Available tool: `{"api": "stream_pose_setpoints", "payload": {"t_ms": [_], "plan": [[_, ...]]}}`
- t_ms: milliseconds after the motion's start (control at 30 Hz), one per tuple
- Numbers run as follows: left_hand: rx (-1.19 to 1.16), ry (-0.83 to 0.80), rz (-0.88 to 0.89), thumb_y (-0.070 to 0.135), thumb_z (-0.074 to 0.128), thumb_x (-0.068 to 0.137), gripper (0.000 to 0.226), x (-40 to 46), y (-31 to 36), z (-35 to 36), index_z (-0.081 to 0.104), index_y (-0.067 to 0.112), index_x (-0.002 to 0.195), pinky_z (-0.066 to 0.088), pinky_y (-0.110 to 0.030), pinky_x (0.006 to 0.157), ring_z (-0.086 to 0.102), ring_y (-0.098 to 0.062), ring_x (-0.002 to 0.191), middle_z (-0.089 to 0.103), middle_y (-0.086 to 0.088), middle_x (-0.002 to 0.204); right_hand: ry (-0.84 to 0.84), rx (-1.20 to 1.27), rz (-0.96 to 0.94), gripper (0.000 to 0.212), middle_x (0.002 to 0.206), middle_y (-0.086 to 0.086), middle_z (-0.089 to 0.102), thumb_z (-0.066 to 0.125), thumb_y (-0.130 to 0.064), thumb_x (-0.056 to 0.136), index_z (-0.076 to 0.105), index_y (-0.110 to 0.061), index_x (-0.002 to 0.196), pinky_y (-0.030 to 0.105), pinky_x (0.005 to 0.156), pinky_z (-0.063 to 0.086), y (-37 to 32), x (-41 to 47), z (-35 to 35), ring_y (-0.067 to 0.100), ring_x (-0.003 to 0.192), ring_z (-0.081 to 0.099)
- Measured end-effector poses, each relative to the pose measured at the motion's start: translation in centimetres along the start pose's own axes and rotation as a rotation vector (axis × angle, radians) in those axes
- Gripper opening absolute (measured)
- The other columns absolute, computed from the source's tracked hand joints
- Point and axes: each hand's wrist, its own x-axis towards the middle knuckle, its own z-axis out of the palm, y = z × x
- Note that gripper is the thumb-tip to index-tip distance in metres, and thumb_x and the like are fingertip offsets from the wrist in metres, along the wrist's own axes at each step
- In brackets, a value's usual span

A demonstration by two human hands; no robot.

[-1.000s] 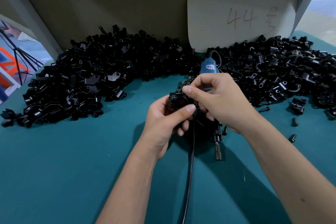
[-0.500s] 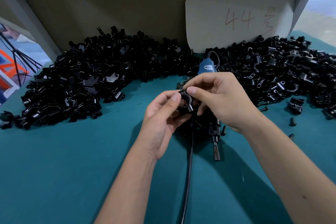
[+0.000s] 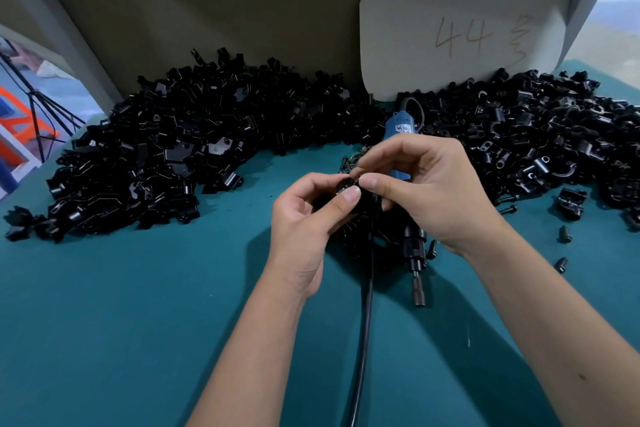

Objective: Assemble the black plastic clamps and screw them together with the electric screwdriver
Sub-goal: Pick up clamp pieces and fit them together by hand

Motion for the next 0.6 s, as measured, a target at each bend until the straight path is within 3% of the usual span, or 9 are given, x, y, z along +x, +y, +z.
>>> {"api": "stream_pose_setpoints", "payload": {"t_ms": [133,233,300,400,500,600], "plan": [[-0.016,0.005,0.039,0.009,0.076,0.080,0.014,-0.02,-0.03,-0.10,0.077,0.015,0.092,0.059,-0.046,0.094,0.072,-0.026,0.094,0.075,-0.012,0.097,-0.021,0.025,0.001,0.020,0.098,0.004,0.080,0.078,0.002,0.088,0.076,-0.013,0.101,0.025,0.058,0.057,-0.21,-0.06,0.06,0.019,0.089,0.076],[0.043,0.007,0.117,0.006,0.077,0.079,0.019,0.11,-0.16,-0.27,0.076,0.016,0.095,0.057,-0.042,0.093,0.070,-0.024,0.098,0.075,-0.008,0.099,-0.011,0.113,0.073,0.021,0.101,0.008,0.079,0.078,-0.009,0.090,0.075,-0.015,0.110,0.028,0.057,0.057,-0.33,-0.03,0.07,0.022,0.090,0.074],[0.080,0.002,0.159,0.004,0.078,0.079,0.022,0.17,-0.31,-0.28,0.075,0.015,0.097,0.056,-0.037,0.090,0.070,-0.023,0.098,0.075,-0.007,0.099,0.028,0.069,0.130,0.012,0.091,0.004,0.077,0.077,-0.025,0.094,0.077,-0.018,0.104,0.032,0.053,0.055,-0.27,0.00,0.09,0.023,0.078,0.069],[0.114,0.007,0.204,0.003,0.079,0.078,0.023,0.19,-0.56,-0.17,0.075,0.016,0.097,0.055,-0.032,0.088,0.070,-0.020,0.097,0.075,-0.004,0.097,0.032,-0.078,0.218,0.030,0.067,0.005,0.061,0.071,-0.044,0.098,0.071,-0.017,0.083,0.035,0.046,0.047,0.07,-0.02,0.22,0.026,0.056,0.054],[0.142,0.006,0.232,0.002,0.079,0.078,0.024,0.23,-0.67,-0.20,0.074,0.015,0.097,0.054,-0.025,0.086,0.069,-0.014,0.095,0.075,0.001,0.095,0.032,-0.105,0.229,0.034,0.058,0.002,0.054,0.071,-0.038,0.099,0.065,-0.013,0.078,0.027,0.041,0.041,-0.05,-0.04,0.30,0.017,0.048,0.047],[0.147,-0.003,0.235,0.002,0.079,0.078,0.024,0.25,-0.65,-0.29,0.074,0.015,0.097,0.054,-0.024,0.085,0.070,-0.013,0.095,0.075,0.002,0.095,0.009,-0.112,0.201,0.022,0.055,0.002,0.057,0.075,-0.027,0.097,0.070,-0.013,0.081,0.026,0.039,0.040,-0.26,0.03,0.00,0.018,0.042,0.046]]}}
